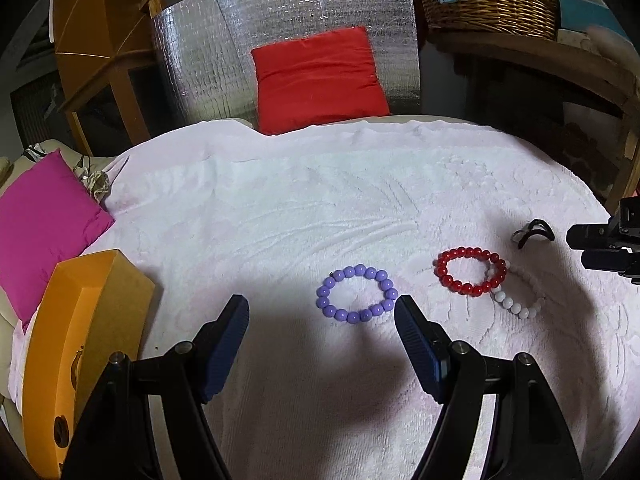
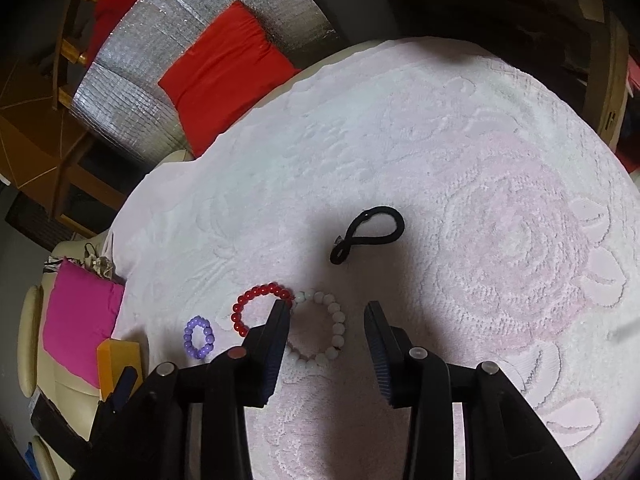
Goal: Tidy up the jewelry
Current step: 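Move the left gripper to the red bead bracelet while the right gripper approaches the black clasp loop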
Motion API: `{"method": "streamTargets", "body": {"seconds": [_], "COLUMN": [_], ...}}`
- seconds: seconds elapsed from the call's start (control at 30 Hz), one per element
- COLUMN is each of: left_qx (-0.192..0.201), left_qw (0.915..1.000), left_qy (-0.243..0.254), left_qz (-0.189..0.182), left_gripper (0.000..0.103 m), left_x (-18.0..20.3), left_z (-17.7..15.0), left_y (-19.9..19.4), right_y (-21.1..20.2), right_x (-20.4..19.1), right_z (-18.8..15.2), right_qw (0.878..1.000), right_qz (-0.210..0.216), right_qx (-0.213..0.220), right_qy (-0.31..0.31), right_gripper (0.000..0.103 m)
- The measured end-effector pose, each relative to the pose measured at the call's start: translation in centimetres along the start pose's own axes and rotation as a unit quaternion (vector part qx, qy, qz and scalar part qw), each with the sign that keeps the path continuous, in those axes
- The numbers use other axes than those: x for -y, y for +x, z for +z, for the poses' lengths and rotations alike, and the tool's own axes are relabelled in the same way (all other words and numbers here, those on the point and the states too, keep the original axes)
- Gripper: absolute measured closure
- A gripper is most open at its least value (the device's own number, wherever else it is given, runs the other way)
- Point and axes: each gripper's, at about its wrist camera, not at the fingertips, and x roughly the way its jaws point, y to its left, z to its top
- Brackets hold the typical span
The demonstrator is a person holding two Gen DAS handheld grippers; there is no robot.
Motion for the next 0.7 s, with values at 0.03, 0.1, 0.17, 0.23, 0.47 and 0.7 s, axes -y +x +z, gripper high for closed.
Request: {"method": "streamTargets", "body": {"seconds": [0.03,0.1,0.17,0.23,0.47,0.7], "left_qx": [0.000,-0.001,-0.002,-0.004,-0.009,-0.018], "left_qw": [1.0000,1.0000,1.0000,1.0000,0.9999,0.9998], "left_qy": [0.001,0.001,0.001,0.001,0.007,0.006], "left_qz": [0.000,0.000,0.001,0.001,0.002,-0.004], "left_gripper": [0.027,0.027,0.027,0.027,0.027,0.027], "left_x": [0.0,-0.1,0.0,0.0,0.4,0.6], "left_z": [0.0,-0.1,-0.2,-0.2,-0.4,-0.4], "left_y": [0.0,0.0,0.0,0.2,0.6,1.2], "right_y": [0.0,-0.1,-0.1,-0.1,0.0,0.6], "right_x": [0.1,0.2,0.3,0.3,0.8,2.0], "right_z": [0.0,0.0,0.0,0.0,0.0,0.1], "right_qw": [1.000,1.000,1.000,1.000,1.000,1.000], "right_qz": [-0.001,0.000,-0.001,0.000,-0.002,-0.006], "right_qx": [0.000,0.000,0.001,-0.001,-0.003,-0.003], "right_qy": [0.001,0.003,0.004,0.004,0.004,0.014], "right_gripper": [0.061,0.061,0.061,0.061,0.061,0.061]}}
